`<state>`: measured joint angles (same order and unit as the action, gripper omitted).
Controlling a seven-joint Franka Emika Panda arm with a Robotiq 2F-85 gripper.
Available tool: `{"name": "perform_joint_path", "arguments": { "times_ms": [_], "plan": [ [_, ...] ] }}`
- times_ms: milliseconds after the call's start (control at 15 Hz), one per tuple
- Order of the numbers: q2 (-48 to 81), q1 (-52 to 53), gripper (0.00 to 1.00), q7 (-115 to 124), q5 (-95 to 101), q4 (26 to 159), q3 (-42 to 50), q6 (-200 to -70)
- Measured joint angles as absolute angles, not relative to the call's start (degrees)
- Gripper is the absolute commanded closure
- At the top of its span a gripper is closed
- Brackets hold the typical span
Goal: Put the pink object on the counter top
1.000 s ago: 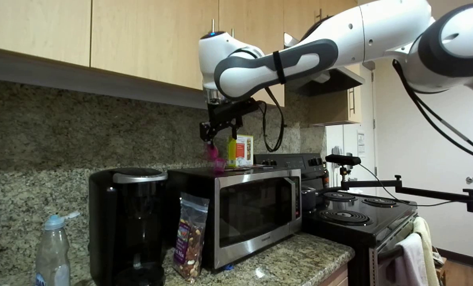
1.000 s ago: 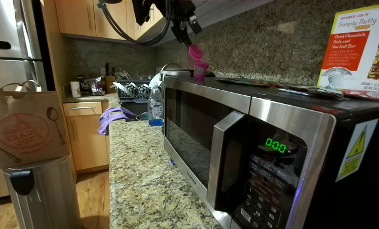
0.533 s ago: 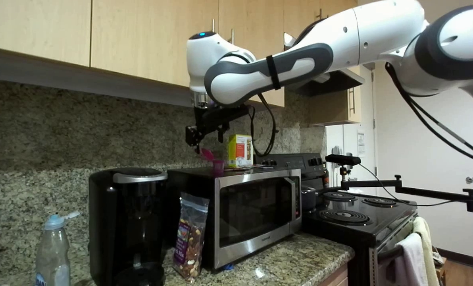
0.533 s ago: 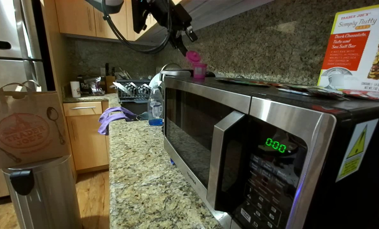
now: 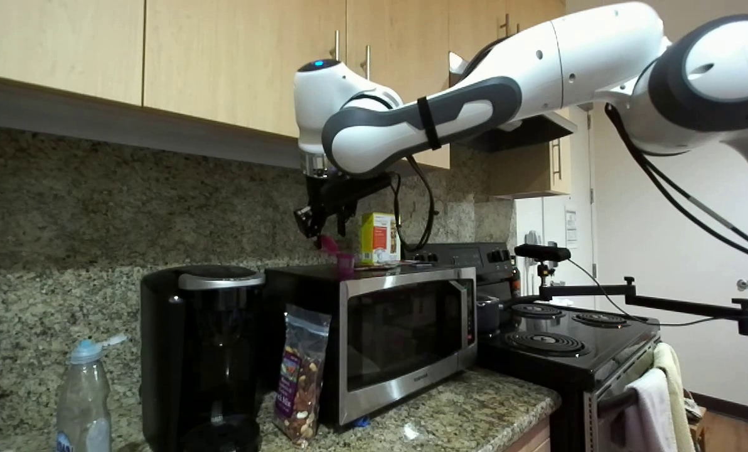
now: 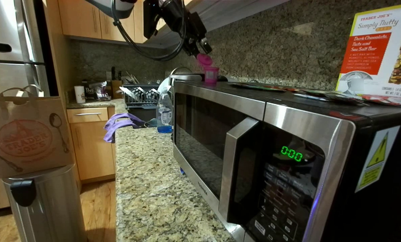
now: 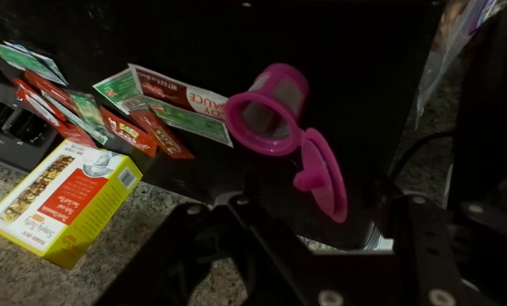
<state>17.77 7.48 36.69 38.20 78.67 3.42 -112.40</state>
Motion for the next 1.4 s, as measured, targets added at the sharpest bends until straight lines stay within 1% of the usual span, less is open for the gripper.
{"name": "perform_joint_path", "arguments": {
  "times_ms": [267,400,533,1000,1400],
  "plan": [
    [17.93,7.48,0.92,35.96,38.20,78.67,3.57,-112.81],
    [17.95,7.47,0.93,35.87,38.20,78.67,3.64,-112.96],
    [17.95,7.47,0.90,35.84,38.20,78.66,3.76,-113.14],
    [16.51,7.64,0.90,35.48,37.71,79.57,3.41,-113.69],
    [3.89,7.75,0.90,28.35,30.65,92.64,-0.41,-120.02]
  ]
}}
